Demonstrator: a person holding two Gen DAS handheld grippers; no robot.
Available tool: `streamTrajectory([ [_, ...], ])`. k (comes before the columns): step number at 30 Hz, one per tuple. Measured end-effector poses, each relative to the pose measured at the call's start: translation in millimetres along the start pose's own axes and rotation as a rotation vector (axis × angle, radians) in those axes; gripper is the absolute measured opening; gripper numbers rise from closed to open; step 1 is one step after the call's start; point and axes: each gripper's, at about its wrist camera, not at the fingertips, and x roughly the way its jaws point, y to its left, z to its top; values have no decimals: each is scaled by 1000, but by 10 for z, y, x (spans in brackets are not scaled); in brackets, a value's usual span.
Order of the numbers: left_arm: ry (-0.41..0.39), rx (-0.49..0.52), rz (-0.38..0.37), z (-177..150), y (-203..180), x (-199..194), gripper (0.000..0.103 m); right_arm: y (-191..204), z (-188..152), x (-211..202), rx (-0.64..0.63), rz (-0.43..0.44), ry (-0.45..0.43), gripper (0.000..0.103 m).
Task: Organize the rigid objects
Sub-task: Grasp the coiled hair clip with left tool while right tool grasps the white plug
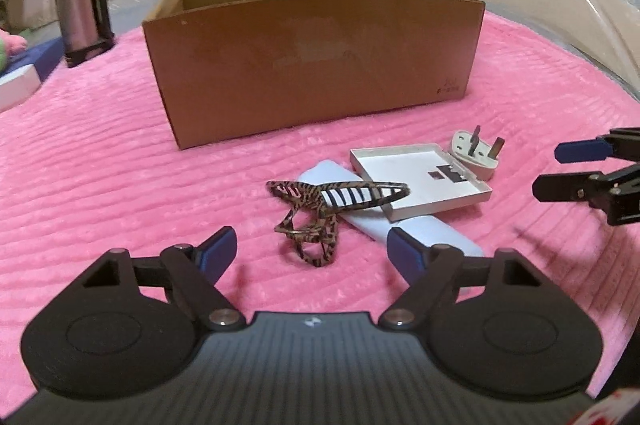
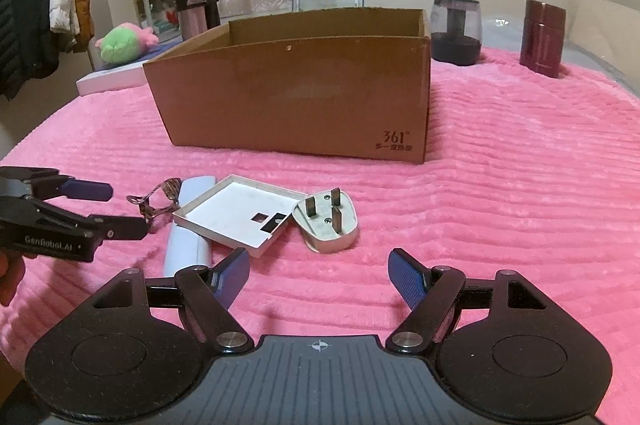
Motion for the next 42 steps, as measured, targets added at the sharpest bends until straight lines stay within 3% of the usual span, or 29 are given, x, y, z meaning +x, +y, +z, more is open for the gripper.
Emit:
streamTrajectory([
  [15,29,95,-70,46,208,305,65,-107,83,545,-136,5,52,73],
  [27,40,156,-148,101,176,396,32,-114,95,730,-167,29,56,68],
  [39,54,93,-172,117,220,337,31,-109,149,790,-192,40,39,64],
  [42,47,69,-165,111,242,311,31,-91,168,819,-203,40,38,57],
])
